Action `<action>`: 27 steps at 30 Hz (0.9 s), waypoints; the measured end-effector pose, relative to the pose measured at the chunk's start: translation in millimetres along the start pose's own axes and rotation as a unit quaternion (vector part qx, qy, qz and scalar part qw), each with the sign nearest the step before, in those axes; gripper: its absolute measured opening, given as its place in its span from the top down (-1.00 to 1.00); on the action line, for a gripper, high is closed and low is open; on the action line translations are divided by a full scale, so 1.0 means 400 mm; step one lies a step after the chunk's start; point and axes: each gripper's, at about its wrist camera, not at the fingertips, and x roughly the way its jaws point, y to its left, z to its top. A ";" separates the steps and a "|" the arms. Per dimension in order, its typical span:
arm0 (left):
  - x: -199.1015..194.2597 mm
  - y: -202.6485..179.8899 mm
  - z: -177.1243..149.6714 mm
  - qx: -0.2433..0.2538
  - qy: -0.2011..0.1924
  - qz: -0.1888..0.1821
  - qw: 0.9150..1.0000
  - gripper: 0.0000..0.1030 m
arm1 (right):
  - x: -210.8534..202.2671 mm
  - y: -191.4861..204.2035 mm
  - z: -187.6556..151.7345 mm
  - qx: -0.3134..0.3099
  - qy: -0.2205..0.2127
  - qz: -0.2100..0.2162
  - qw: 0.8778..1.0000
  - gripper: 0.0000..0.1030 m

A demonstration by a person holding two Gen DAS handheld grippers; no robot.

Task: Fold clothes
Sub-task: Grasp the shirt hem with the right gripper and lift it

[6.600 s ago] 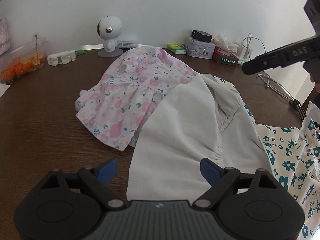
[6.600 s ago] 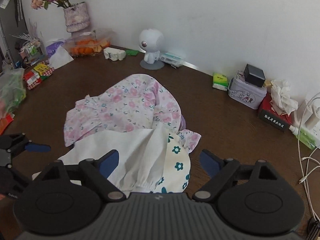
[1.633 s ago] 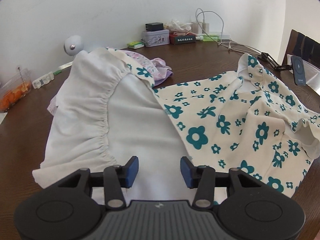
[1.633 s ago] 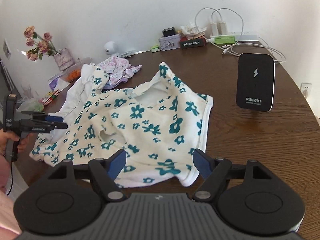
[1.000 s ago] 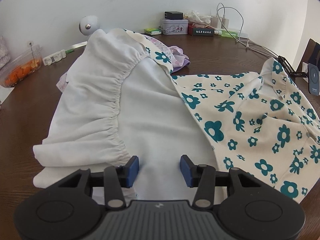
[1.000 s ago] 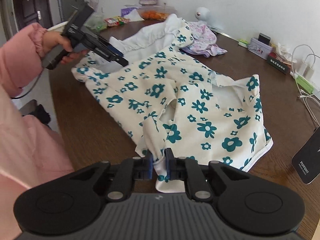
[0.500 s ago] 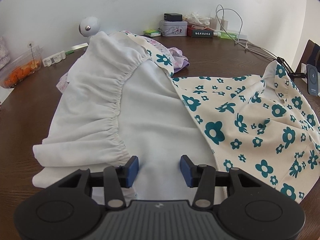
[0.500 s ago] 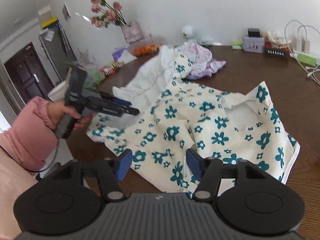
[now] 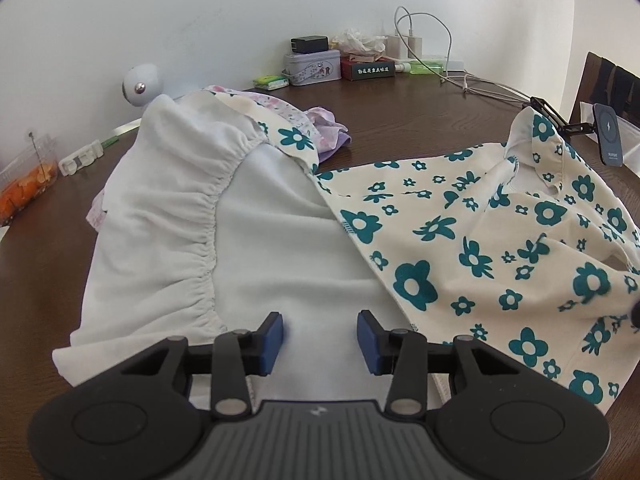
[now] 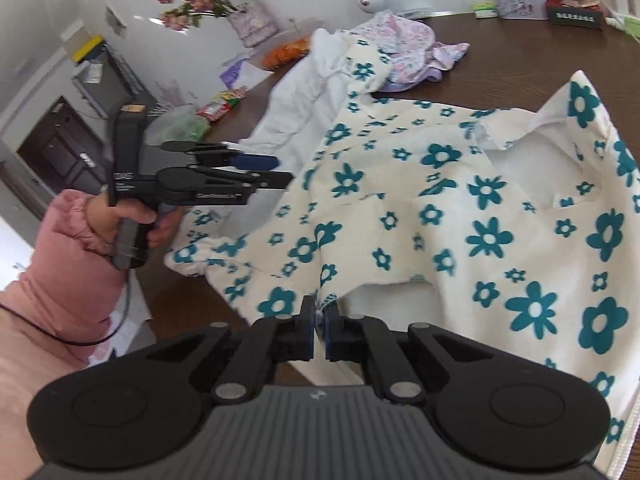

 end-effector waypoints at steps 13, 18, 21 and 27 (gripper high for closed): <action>-0.105 0.018 -0.024 -0.008 -0.036 -0.099 0.994 -0.22 | -0.019 -0.004 -0.047 0.029 0.002 0.017 0.999 0.19; -0.163 -0.025 -0.072 0.038 0.006 -0.152 0.988 -0.22 | -0.013 0.008 -0.057 0.017 0.004 0.000 1.000 0.12; -0.177 -0.031 -0.096 0.050 0.024 -0.175 0.983 -0.22 | 0.002 0.021 -0.062 0.003 0.013 -0.014 1.000 0.12; -0.147 -0.047 -0.117 0.053 0.055 -0.199 0.977 0.02 | 0.023 0.050 -0.068 -0.029 0.024 -0.038 0.999 0.19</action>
